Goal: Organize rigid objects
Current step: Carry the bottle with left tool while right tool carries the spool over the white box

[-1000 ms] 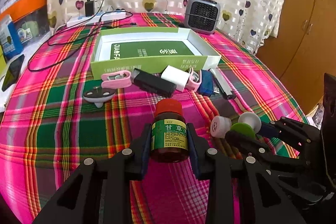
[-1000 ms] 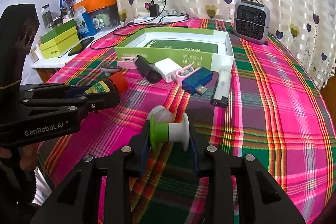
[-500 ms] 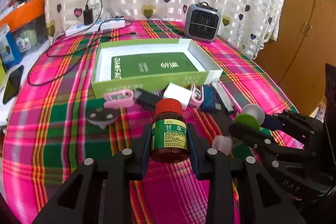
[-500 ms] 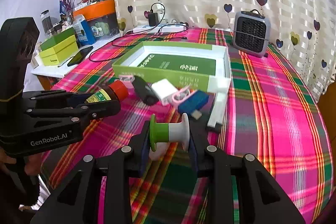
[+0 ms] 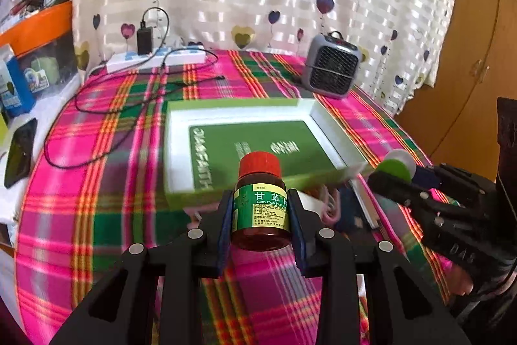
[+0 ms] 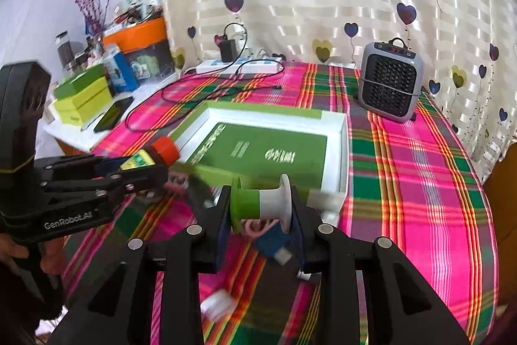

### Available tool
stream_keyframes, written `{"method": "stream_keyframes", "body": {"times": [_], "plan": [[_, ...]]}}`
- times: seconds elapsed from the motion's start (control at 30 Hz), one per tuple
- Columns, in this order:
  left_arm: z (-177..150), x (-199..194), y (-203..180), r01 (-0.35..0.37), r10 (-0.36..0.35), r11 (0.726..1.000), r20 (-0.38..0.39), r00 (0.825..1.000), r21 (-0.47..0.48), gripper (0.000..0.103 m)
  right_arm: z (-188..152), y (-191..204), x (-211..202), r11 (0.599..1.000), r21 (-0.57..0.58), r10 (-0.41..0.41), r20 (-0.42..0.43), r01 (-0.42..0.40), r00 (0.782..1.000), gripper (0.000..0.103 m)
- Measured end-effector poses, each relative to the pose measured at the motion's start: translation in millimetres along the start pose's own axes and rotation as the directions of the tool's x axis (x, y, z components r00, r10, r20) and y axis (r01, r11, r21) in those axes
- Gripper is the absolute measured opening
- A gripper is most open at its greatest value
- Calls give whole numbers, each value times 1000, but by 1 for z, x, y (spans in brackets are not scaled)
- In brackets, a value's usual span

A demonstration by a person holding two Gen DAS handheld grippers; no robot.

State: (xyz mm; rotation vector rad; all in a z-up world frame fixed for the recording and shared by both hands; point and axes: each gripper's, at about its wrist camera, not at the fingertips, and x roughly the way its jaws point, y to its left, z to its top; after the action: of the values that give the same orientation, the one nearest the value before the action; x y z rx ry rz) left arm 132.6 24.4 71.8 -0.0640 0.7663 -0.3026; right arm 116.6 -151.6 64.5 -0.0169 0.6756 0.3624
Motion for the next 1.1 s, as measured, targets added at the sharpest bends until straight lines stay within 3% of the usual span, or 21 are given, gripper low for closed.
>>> {"method": "stream_keyframes", "body": {"times": [0.7,1.1], "plan": [[46,61,47,-65,63,997,-53,997,-31,30,32,-30,73,998,9,-55,-93,56,994,33],[46,94,54,-104,101,994,-106,989,-19,30,35,-35,106,997,-7,-81,-137,81,987,33]]}}
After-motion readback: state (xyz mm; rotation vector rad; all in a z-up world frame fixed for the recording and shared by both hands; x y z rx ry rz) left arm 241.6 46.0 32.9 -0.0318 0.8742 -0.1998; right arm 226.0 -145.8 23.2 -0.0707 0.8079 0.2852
